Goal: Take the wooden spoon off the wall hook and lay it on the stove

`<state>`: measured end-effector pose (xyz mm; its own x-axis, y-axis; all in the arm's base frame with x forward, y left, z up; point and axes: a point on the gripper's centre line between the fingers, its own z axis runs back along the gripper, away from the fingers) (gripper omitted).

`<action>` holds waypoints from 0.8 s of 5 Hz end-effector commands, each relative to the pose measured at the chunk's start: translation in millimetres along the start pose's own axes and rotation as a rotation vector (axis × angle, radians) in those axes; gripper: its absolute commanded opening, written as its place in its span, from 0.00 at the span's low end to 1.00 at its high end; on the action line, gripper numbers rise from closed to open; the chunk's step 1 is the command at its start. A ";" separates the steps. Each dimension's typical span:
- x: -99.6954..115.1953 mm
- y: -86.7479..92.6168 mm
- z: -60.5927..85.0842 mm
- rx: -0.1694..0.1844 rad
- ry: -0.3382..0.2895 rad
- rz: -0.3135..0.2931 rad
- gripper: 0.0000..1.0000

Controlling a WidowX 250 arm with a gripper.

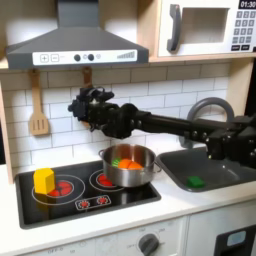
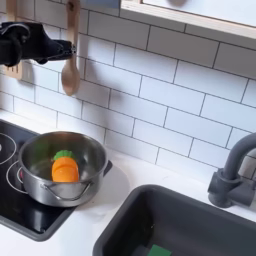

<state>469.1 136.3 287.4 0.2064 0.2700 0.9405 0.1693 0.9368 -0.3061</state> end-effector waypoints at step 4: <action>5.7 16.9 3.9 0.118 -0.040 0.005 1.00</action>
<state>467.7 152.9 293.3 0.1567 0.2692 0.9502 0.0555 0.9582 -0.2806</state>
